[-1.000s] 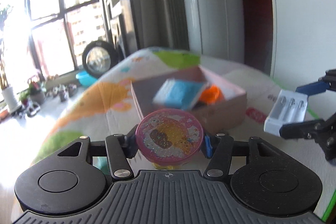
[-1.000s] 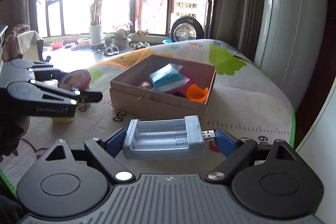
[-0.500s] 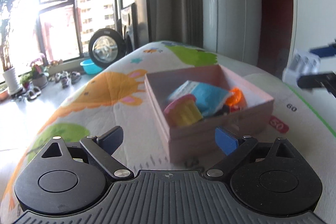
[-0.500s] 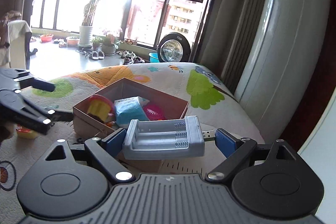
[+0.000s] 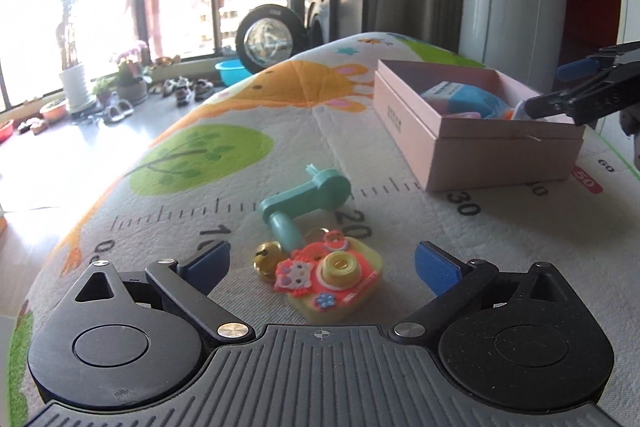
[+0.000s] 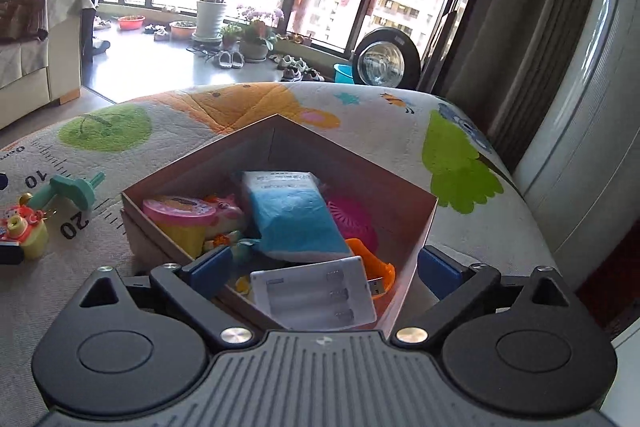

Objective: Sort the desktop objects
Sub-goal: 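Carry the charger into the box with the right gripper while the left gripper carries the pink toy there, then grasp the teal toy with the left gripper while the right gripper reaches the bell keychain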

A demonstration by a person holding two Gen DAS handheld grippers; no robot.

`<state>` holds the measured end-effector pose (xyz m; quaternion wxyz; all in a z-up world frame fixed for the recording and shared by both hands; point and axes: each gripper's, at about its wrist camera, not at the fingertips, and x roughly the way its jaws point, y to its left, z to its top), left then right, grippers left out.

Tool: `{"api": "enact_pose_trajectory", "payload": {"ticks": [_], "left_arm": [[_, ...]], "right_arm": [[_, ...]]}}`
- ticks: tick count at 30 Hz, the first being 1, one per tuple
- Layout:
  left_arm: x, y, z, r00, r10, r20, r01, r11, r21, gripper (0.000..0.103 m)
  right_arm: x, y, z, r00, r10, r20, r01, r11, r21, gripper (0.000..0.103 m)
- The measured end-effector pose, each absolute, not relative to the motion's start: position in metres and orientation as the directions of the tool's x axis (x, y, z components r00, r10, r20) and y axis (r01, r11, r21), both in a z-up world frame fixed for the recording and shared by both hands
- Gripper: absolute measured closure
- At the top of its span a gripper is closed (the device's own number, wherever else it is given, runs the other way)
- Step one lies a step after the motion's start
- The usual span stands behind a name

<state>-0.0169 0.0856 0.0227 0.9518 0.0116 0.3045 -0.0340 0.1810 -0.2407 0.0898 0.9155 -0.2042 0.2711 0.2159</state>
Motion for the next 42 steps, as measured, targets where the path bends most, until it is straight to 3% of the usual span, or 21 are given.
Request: {"api": "enact_pose_trajectory", "payload": {"ticks": [9, 15, 19, 23, 26, 28, 29, 35, 40, 42], "left_arm": [[-0.007, 0.07, 0.014, 0.782, -0.153, -0.604, 0.169, 0.985, -0.031, 0.001], [-0.026, 0.043, 0.013, 0.731, -0.338, -0.592, 0.382, 0.923, -0.055, 0.001], [-0.038, 0.048, 0.016, 0.757, -0.288, -0.586, 0.363, 0.932, 0.011, 0.001], [-0.041, 0.074, 0.017, 0.771, -0.208, -0.602, 0.277, 0.961, 0.023, 0.0], [-0.04, 0.084, 0.016, 0.765, -0.161, -0.624, 0.228, 0.973, 0.028, 0.0], [-0.041, 0.081, 0.015, 0.756, -0.164, -0.634, 0.237, 0.971, 0.031, 0.0], [-0.041, 0.077, 0.015, 0.753, -0.171, -0.636, 0.249, 0.968, 0.035, 0.0], [-0.033, 0.069, 0.017, 0.753, -0.176, -0.635, 0.26, 0.965, 0.042, 0.0], [-0.005, 0.08, 0.02, 0.739, -0.116, -0.664, 0.137, 0.99, -0.021, 0.0], [0.008, 0.082, 0.022, 0.73, -0.121, -0.673, 0.107, 0.992, -0.063, 0.0]], "right_arm": [[0.131, -0.204, 0.103, 0.694, 0.444, -0.566, -0.629, 0.757, -0.177, 0.003], [0.13, -0.155, 0.11, 0.55, 0.596, -0.585, -0.739, 0.673, -0.009, 0.003], [0.127, -0.129, 0.09, 0.471, 0.594, -0.652, -0.778, 0.629, 0.011, 0.012], [0.126, -0.122, 0.069, 0.391, 0.596, -0.702, -0.787, 0.612, 0.081, 0.014], [0.122, -0.117, 0.053, 0.348, 0.591, -0.728, -0.791, 0.602, 0.111, 0.026], [0.12, -0.116, 0.044, 0.332, 0.581, -0.743, -0.792, 0.6, 0.115, 0.042], [0.12, -0.117, 0.042, 0.33, 0.577, -0.747, -0.791, 0.601, 0.116, 0.043], [0.124, -0.167, 0.041, 0.418, 0.53, -0.738, -0.702, 0.704, 0.108, 0.046], [0.118, -0.226, 0.035, 0.536, 0.414, -0.736, -0.561, 0.826, 0.056, 0.046], [0.111, -0.243, 0.032, 0.582, 0.365, -0.727, -0.515, 0.857, 0.018, 0.041]]}}
